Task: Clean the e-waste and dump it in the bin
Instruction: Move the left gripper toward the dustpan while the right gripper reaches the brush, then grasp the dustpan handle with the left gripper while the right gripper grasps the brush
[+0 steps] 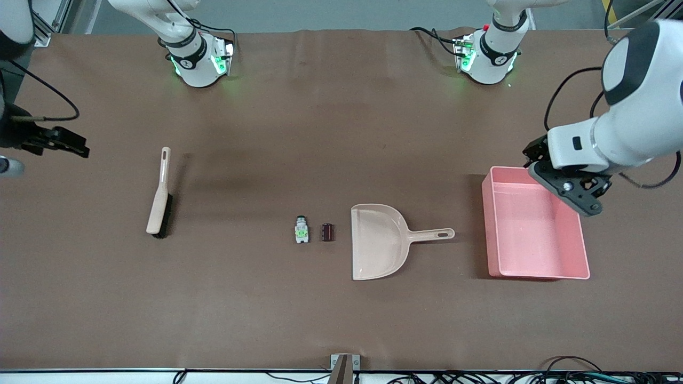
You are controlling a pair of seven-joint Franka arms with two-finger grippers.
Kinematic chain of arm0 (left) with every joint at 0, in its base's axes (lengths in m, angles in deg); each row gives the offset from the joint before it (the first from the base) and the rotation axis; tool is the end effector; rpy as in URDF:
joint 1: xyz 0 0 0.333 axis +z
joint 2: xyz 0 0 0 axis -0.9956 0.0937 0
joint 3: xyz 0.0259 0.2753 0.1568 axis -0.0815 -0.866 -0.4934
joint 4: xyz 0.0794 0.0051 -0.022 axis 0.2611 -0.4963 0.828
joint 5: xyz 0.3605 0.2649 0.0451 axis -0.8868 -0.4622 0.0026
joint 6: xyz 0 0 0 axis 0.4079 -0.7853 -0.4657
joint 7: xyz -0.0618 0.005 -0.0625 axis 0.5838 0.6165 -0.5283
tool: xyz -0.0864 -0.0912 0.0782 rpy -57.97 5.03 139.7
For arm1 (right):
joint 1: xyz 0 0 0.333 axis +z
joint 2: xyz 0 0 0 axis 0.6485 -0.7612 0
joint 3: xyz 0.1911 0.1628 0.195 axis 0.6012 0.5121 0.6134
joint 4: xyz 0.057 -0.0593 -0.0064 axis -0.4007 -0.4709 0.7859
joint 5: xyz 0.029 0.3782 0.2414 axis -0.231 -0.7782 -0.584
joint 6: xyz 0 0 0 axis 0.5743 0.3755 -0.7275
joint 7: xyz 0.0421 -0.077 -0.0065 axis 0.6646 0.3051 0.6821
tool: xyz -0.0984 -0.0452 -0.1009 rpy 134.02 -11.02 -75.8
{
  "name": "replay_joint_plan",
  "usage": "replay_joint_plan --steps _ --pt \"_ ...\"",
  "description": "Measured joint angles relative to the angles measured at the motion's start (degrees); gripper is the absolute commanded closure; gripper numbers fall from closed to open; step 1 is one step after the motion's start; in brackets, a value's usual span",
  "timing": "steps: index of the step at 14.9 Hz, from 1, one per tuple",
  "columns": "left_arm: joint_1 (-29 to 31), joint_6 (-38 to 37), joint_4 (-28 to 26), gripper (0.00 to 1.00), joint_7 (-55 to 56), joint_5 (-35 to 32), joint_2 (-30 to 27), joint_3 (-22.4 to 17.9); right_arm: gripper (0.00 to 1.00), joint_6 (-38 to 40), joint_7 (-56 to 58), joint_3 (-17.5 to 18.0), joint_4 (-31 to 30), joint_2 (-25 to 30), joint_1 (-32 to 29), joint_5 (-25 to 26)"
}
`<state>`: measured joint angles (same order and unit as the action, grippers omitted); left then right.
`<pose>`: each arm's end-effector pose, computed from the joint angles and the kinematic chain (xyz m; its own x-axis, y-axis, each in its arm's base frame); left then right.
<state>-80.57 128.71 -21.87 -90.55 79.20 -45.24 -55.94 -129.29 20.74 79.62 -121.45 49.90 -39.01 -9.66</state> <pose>0.6717 -0.1156 0.4797 0.6113 -0.7869 -0.0843 -0.7846 -0.6165 0.0655 0.6149 -0.0406 0.5169 0.9929 -0.0608 -0.1023 -0.0568 -0.9975 0.0416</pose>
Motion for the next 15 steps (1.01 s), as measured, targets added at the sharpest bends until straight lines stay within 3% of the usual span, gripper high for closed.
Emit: replay_joint_plan --steps 4,7,10,15 --pt "2.0 13.3 -4.8 0.0 -20.6 -2.1 3.9 -0.1 0.0 -10.3 1.3 -0.1 -9.3 -0.6 -1.0 0.0" --pt "0.6 17.7 -7.7 0.0 -29.2 -5.0 4.4 0.6 0.0 -19.4 2.0 -0.1 -17.0 -0.7 -1.8 -0.1" --pt "-4.6 17.9 -7.9 0.0 -31.2 -9.3 4.4 1.8 0.0 -30.3 2.0 -0.1 -25.4 -1.0 -1.9 -0.1" --pt "-9.8 17.9 -8.6 0.0 -31.0 -10.2 4.6 2.4 0.0 -47.0 2.0 0.0 -36.1 -4.3 -1.9 -0.1"
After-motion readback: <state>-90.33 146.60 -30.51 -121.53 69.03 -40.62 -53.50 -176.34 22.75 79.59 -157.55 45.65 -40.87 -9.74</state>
